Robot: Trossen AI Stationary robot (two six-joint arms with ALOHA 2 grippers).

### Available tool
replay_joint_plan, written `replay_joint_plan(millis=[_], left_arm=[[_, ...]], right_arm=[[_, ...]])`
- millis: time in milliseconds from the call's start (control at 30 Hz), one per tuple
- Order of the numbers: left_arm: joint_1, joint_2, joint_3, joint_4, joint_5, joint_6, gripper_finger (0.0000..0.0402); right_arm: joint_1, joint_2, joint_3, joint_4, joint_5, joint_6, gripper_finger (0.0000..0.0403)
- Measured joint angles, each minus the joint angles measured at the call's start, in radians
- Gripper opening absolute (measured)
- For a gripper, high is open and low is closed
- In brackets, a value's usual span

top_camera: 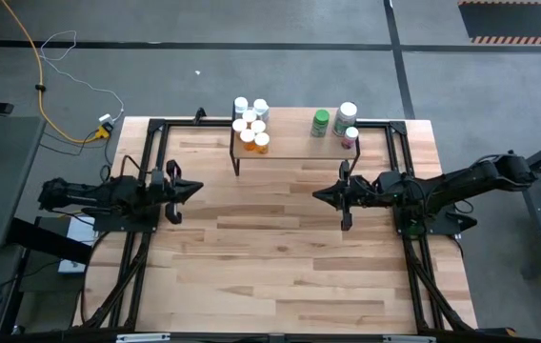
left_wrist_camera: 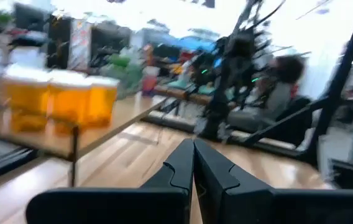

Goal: Pick and place medicine bottles onto shelf by color
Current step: Return to Home Position

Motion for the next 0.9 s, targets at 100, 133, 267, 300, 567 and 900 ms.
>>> replay_joint_plan(millis=[100, 133, 267, 300, 567, 900], left_arm=[[0.000, 0.001, 0.002, -0.023, -0.039, -0.003, 0.0000], [0.000, 0.000, 0.002, -0.026, -0.041, 0.000, 0.0000], [0.000, 0.001, 0.003, -0.046, -0.041, 0.003, 0.0000], [0.000, 0.001, 0.003, -0.056, -0.040, 0.002, 0.0000], [0.000, 0.008, 0.003, -0.080, 0.098, 0.018, 0.0000], [0.003, 0.017, 0.003, -0.077, 0.078, -0.053, 0.0000]], right_arm=[[0.000, -0.002, 0.000, -0.003, -0.003, 0.001, 0.0000], [0.000, -0.004, 0.000, -0.005, -0.007, 0.005, 0.0000], [0.000, -0.028, 0.000, -0.041, -0.020, 0.024, 0.0000], [0.000, -0.036, 0.000, -0.056, -0.021, 0.024, 0.0000], [0.000, -0.082, 0.000, -0.113, -0.022, 0.043, 0.0000], [-0.003, -0.093, 0.000, -0.191, -0.017, 0.042, 0.0000]])
